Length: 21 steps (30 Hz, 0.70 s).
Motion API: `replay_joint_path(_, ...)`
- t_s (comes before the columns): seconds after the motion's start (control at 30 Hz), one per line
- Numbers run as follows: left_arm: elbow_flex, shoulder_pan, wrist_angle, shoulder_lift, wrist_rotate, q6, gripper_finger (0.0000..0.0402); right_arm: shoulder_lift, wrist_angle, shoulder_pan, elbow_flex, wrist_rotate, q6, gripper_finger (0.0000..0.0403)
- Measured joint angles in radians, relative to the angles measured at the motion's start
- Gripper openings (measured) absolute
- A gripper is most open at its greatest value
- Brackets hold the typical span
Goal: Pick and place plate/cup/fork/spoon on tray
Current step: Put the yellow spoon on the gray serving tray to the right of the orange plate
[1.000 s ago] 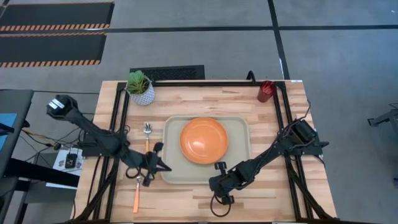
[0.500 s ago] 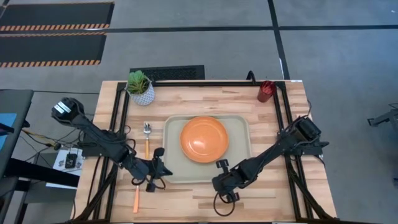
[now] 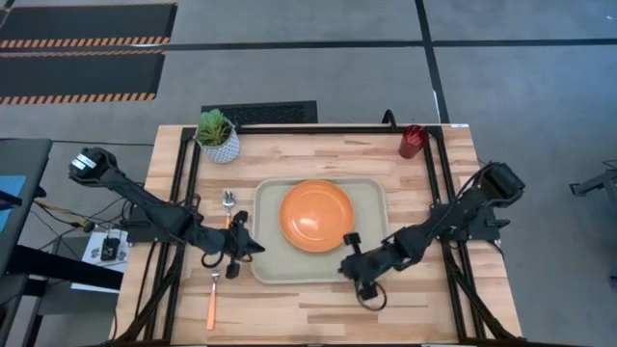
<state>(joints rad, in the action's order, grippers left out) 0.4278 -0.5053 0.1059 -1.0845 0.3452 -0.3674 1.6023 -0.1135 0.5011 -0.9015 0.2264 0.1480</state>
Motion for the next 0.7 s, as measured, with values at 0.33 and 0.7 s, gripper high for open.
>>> replay_joint_path(0.33,-0.002,0.121,-0.254,0.105,-0.027,-0.245,0.0,-0.254,0.22,-0.185,0.285,0.044,-0.085,0.0006)
replay_joint_path(0.7,0.047,0.199,-0.568,0.103,-0.009,-0.488,0.0084,-0.424,0.42,-0.49,0.365,-0.095,-0.323,0.0007)
